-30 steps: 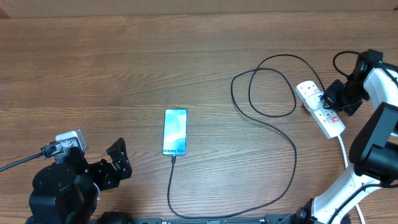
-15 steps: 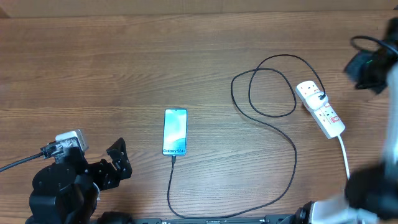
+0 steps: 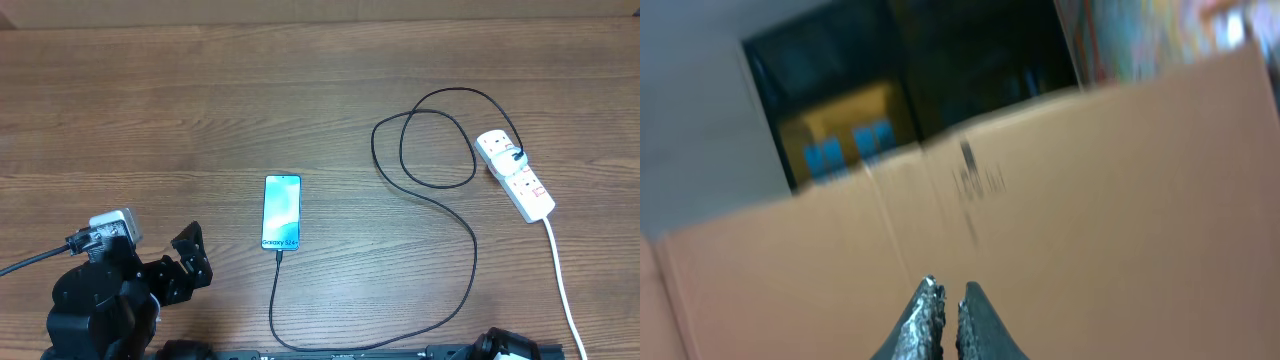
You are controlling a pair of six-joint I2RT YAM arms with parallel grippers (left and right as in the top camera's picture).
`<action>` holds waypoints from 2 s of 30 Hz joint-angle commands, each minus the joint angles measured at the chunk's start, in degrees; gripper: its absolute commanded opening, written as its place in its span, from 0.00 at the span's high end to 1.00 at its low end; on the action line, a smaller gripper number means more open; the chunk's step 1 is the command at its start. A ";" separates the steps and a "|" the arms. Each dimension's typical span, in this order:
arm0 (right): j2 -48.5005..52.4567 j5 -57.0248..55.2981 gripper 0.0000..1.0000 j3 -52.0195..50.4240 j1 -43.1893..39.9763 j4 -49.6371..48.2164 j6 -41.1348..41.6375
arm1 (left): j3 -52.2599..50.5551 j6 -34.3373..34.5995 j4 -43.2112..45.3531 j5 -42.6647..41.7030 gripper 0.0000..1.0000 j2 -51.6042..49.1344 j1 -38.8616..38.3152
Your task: Plug charger to phone and switch on socket
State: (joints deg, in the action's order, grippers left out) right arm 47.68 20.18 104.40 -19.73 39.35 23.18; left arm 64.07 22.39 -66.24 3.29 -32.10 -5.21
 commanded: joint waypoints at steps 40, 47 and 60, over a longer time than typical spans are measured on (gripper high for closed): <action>-47.30 -0.39 0.91 -22.12 13.97 13.68 -12.63 | 0.55 2.08 -19.52 -1.03 0.00 31.78 7.93; -47.43 -0.70 0.77 -18.80 18.93 14.29 -14.78 | 0.55 2.08 -19.52 -1.03 0.00 31.80 7.93; -47.34 -5.16 0.00 -37.90 21.92 -33.24 -17.51 | 0.55 2.08 -19.52 -1.03 0.01 31.80 7.93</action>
State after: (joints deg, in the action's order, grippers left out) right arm 0.30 16.23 73.03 2.07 10.74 6.04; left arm 64.45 23.88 -85.80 2.59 -0.80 2.31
